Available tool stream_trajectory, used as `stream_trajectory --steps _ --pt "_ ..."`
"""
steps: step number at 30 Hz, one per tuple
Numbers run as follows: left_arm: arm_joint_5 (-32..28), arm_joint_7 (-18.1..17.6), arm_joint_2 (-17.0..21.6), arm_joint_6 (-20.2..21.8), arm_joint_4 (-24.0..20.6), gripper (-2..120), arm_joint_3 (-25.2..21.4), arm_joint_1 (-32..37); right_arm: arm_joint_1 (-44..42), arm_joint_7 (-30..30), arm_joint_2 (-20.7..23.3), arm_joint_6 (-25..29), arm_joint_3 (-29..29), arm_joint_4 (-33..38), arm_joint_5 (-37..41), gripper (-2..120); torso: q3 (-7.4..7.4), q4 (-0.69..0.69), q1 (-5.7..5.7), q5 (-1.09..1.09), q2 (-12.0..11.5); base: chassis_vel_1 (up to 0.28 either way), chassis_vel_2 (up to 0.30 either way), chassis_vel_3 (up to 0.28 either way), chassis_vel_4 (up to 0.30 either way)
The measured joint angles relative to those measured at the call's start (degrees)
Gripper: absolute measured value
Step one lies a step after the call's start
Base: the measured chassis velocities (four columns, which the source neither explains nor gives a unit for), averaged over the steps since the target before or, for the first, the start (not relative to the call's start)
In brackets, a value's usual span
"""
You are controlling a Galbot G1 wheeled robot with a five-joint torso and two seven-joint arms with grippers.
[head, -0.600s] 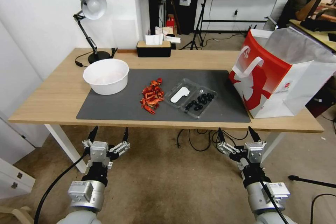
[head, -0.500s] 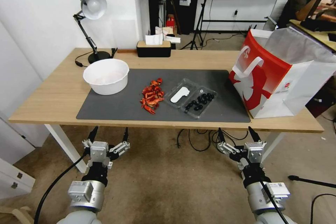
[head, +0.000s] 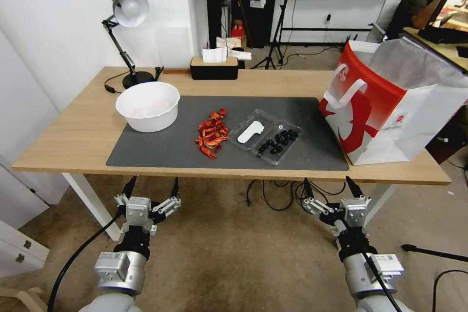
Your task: Close the disposable takeout box, then place it into the delivery bag.
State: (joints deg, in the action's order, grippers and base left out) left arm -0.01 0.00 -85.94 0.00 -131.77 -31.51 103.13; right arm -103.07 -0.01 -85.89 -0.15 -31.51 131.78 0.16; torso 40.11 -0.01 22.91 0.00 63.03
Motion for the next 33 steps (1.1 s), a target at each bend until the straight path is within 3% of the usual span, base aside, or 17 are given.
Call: stream_trajectory --steps 3,5,8,13,33 --pt "-1.73 -0.48 1.01 1.56 -0.05 100 0.89 -1.24 1.04 -0.54 0.69 -1.98 -0.52 -0.28 1.71 100 0.0 0.02 0.0 0.0 0.0 0.0 0.0 0.0 0.0" --pt "-7.06 -2.01 4.17 6.52 -0.5 100 3.95 -5.24 4.09 -2.24 2.71 -7.68 -2.46 -1.35 6.41 100 0.0 0.02 0.0 0.0 0.0 0.0 0.0 0.0 0.0" --pt "-11.36 -2.87 6.45 8.24 -0.68 100 6.05 -8.0 5.38 -2.84 3.42 -8.8 -3.26 -1.85 8.89 100 0.02 -0.03 0.03 0.0 -0.01 0.0 0.0 0.0 0.0" --pt "-12.94 -2.76 7.06 5.31 -0.13 100 6.34 -8.25 5.62 -2.9 3.44 -8.57 -3.46 -1.9 9.42 100 0.01 0.01 0.01 0.0 0.0 0.0 0.0 0.0 0.0" --pt "-12.9 -2.2 7.58 3.62 -0.35 100 5.86 -7.82 5.5 -0.77 2.51 -7.58 -3.33 -1.5 9.21 100 0.0 0.01 0.0 0.0 0.0 0.0 0.0 0.0 0.0"
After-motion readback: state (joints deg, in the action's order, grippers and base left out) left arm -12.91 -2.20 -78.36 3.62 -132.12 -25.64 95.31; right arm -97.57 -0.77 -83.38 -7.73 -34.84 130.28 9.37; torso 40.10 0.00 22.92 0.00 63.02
